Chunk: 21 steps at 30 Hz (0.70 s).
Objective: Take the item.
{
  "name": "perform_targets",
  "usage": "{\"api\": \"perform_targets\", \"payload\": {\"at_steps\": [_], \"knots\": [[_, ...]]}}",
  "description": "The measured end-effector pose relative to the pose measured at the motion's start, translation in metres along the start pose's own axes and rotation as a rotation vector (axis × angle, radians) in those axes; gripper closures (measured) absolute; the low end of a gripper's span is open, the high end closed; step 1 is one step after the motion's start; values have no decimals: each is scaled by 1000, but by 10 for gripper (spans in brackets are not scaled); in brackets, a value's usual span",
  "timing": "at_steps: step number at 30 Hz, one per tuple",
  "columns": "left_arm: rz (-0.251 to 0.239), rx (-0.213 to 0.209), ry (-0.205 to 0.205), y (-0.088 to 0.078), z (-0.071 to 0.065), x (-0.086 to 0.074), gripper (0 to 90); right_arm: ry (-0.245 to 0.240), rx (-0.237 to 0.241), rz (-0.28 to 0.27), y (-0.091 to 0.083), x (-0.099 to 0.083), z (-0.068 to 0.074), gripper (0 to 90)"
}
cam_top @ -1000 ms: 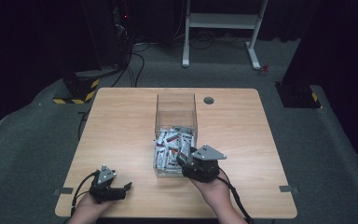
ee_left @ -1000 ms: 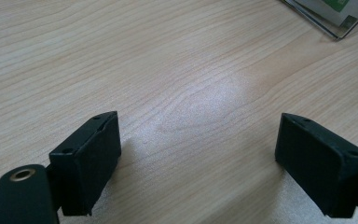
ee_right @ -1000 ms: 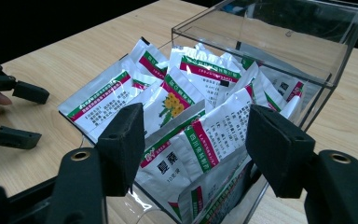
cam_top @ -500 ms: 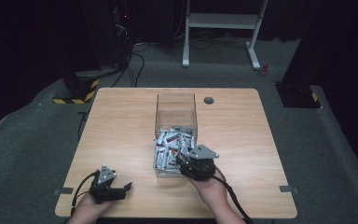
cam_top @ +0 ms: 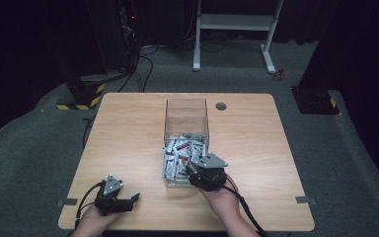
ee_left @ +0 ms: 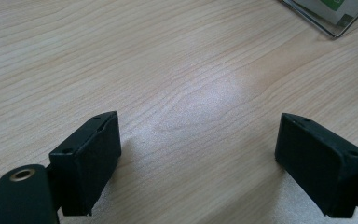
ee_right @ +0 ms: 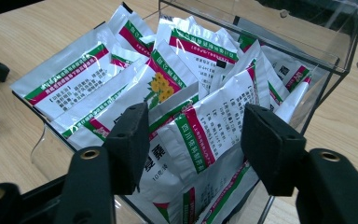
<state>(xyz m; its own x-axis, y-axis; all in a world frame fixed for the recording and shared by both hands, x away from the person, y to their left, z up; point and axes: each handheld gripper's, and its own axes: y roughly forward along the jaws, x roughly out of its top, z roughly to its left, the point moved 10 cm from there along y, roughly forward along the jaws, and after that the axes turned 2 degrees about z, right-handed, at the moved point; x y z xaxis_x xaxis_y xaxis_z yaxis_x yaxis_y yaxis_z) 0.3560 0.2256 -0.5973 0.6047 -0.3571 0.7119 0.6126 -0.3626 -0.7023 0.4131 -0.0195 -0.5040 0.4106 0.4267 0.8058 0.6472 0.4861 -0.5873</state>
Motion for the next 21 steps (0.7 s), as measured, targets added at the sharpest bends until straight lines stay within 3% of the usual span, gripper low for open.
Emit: {"api": "perform_targets", "payload": {"at_steps": [5, 9, 13, 21], "knots": [[0, 0, 1, 0, 0, 0, 145, -12, -11, 0, -1, -2, 0, 459], [0, 0, 1, 0, 0, 0, 146, -9, -16, 4, 1, -2, 0, 388], [0, 0, 0, 0, 0, 0, 146, -17, -34, 13, 4, -1, 0, 376], [1, -1, 2, 0, 0, 0, 146, 4, -45, 20, 9, -4, -4, 476]]}}
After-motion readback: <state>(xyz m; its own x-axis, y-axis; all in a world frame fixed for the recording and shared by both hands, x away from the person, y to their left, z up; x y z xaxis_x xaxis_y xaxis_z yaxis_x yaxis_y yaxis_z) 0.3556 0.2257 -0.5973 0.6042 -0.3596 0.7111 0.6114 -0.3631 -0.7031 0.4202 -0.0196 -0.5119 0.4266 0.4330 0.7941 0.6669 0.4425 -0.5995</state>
